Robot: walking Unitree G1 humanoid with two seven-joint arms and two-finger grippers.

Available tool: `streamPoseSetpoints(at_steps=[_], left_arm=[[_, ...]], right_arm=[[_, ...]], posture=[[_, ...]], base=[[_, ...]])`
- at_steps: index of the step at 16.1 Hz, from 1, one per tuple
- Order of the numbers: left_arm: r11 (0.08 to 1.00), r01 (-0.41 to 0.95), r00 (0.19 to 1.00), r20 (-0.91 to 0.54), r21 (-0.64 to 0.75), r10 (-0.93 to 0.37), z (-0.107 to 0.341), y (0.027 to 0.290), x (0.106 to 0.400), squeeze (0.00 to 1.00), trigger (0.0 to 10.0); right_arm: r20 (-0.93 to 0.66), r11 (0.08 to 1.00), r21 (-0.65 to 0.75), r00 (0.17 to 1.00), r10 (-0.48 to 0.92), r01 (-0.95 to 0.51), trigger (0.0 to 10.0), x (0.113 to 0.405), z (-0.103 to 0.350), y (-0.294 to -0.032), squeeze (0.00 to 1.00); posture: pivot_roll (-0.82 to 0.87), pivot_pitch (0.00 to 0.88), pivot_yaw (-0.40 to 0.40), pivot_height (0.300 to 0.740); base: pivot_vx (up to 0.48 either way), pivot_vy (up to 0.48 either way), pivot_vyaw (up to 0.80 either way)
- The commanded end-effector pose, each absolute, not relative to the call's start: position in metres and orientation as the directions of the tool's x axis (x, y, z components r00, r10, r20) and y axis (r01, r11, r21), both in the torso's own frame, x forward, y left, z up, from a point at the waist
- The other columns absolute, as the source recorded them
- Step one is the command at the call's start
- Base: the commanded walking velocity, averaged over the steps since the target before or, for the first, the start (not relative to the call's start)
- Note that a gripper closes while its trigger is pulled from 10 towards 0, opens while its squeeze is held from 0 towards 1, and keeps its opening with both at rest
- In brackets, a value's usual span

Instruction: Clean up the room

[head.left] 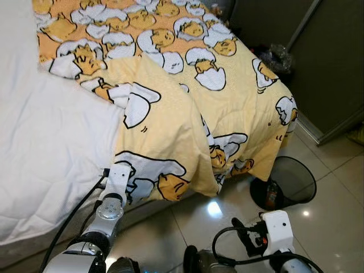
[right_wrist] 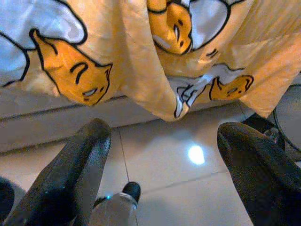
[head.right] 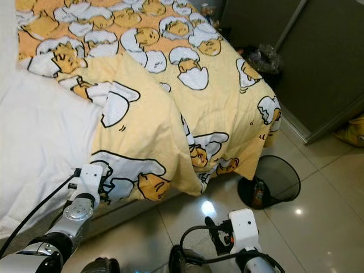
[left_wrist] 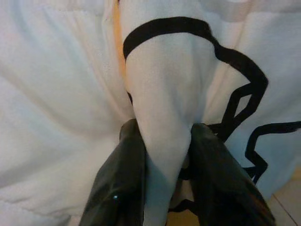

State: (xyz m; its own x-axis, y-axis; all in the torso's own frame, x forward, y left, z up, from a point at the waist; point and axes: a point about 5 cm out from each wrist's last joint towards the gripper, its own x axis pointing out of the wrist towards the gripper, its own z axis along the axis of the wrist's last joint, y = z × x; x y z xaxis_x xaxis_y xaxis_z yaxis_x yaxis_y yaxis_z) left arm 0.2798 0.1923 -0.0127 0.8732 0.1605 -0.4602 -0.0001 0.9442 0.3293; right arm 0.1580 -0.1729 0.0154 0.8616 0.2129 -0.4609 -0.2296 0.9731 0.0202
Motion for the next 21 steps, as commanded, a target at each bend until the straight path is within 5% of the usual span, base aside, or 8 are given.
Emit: streamPoseSetpoints(at_steps=[1, 4, 11, 12, 13, 21], left_arm=[[0.951, 0.045, 0.860, -0.496, 0.305, 0.118, -0.017, 0.184, 0.278, 0.00, 0.0], [0.948, 0.191, 0.854, -0.520, 0.255, -0.032, -0.016, 0.169, 0.282, 0.00, 0.0], [0.912, 0.377, 0.850, -0.452, 0.162, -0.271, -0.014, 0.180, 0.266, 0.00, 0.0], [0.897, 0.403, 0.849, -0.441, 0.182, -0.292, -0.013, 0.178, 0.266, 0.00, 1.7], [0.905, 0.397, 0.856, -0.418, 0.155, -0.304, -0.008, 0.172, 0.272, 0.00, 10.0], [0.915, 0.390, 0.880, -0.333, 0.105, -0.338, 0.012, 0.161, 0.292, 0.00, 10.0]], right_arm=[[-0.468, 0.980, -0.006, 0.867, 0.173, -0.199, 10.0, 0.157, 0.013, -0.181, 0.00], [-0.425, 0.985, -0.014, 0.892, 0.152, -0.175, 10.0, 0.186, 0.012, -0.180, 0.00], [-0.376, 0.988, -0.004, 0.916, 0.141, -0.154, 10.0, 0.225, 0.008, -0.174, 0.00], [-0.370, 0.988, 0.004, 0.917, 0.147, -0.157, 10.0, 0.231, 0.006, -0.170, 0.00], [-0.355, 0.985, 0.010, 0.921, 0.162, -0.170, 10.0, 0.240, 0.007, -0.165, 0.00], [-0.328, 0.984, -0.005, 0.930, 0.167, -0.178, 10.0, 0.255, 0.008, -0.171, 0.00]], posture=[[-0.14, 0.065, -0.090, 0.740], [-0.13, 0.000, -0.038, 0.740], [-0.03, 0.000, 0.024, 0.740], [-0.02, 0.000, 0.025, 0.740], [0.00, 0.000, 0.023, 0.740], [0.00, 0.000, 0.014, 0.740]], base=[[0.000, 0.000, 0.00], [0.000, 0.000, 0.00], [0.000, 0.000, 0.00], [0.000, 0.000, 0.00], [0.000, 0.000, 0.00], [0.000, 0.000, 0.00]])
